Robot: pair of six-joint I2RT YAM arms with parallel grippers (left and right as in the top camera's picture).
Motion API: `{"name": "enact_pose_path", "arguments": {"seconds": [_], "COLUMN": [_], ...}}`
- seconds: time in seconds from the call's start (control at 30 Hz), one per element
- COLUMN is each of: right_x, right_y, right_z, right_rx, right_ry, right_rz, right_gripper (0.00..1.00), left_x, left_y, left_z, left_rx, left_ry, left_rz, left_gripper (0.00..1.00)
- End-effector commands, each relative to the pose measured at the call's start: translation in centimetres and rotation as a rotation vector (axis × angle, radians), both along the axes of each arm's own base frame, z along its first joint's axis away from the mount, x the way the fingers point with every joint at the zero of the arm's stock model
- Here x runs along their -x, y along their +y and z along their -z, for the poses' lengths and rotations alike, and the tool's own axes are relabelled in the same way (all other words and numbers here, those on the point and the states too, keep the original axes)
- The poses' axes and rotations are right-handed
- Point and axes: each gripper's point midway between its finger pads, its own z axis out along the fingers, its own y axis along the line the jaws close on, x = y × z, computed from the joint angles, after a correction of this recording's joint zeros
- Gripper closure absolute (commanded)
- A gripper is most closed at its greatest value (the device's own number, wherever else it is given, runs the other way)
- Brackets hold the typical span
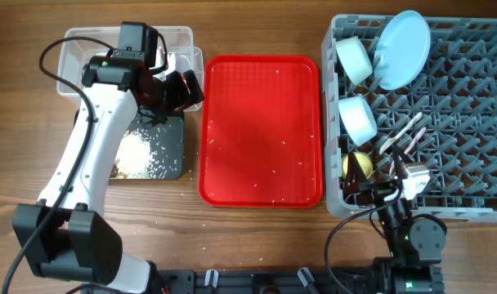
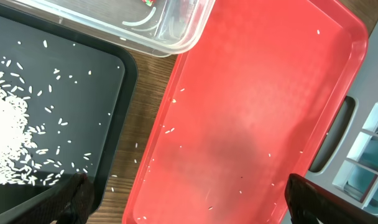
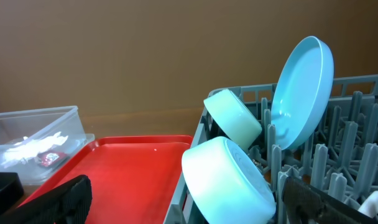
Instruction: Sort waste into correct bins and load items into the dishwasher rack
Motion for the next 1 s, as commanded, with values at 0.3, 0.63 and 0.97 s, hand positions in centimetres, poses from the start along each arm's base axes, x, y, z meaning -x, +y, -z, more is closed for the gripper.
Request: {"name": "enact_pose_path", "arguments": {"seconds": [0.3, 0.63, 0.97], "right_x": [-0.1, -0.1, -0.1], "right_y": [0.0, 0.0, 0.0], "right_z": [0.2, 0.2, 0.2], "right_rx": [0.010, 0.010, 0.010], "right_ry": [-0.003, -0.003, -0.003], "right_rz": [0.004, 0.004, 0.004], "right_gripper": [0.00, 0.00, 0.00], "left_x": [-2.6, 3.1, 11.1], "left_y": [0.4, 4.2, 6.8], "left_z": [-8.6, -17.2, -9.8], "left_rx": [-0.108, -0.222, -0.287], "left_ry": [-0.425, -1.063, -1.346], "left_rz": [0.154, 0.136, 0.024], "left_gripper": [0.00, 0.00, 0.00]}}
